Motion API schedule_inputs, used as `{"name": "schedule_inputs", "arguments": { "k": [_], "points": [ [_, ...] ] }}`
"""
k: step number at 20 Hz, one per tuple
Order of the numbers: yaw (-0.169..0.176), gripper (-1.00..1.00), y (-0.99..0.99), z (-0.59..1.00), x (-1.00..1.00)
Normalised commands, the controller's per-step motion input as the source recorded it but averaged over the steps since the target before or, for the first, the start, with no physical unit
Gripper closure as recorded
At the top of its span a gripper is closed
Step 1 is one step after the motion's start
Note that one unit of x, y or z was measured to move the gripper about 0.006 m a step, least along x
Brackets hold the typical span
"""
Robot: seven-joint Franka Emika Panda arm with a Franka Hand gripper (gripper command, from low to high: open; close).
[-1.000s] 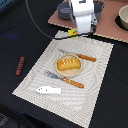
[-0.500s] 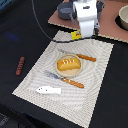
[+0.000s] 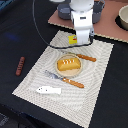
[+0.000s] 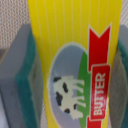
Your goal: Interact with the objects in diverse but meaningful ways.
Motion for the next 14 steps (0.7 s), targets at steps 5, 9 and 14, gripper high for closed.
{"name": "schedule_inputs", "arguments": {
  "k": [5,9,14],
  "points": [
    [0.000,1.00,0.34,-0.19,0.23],
    [0.000,-1.00,0.26,0.21,0.32],
    [-0.001,-1.00,0.30,0.74,0.40]
  ]
}}
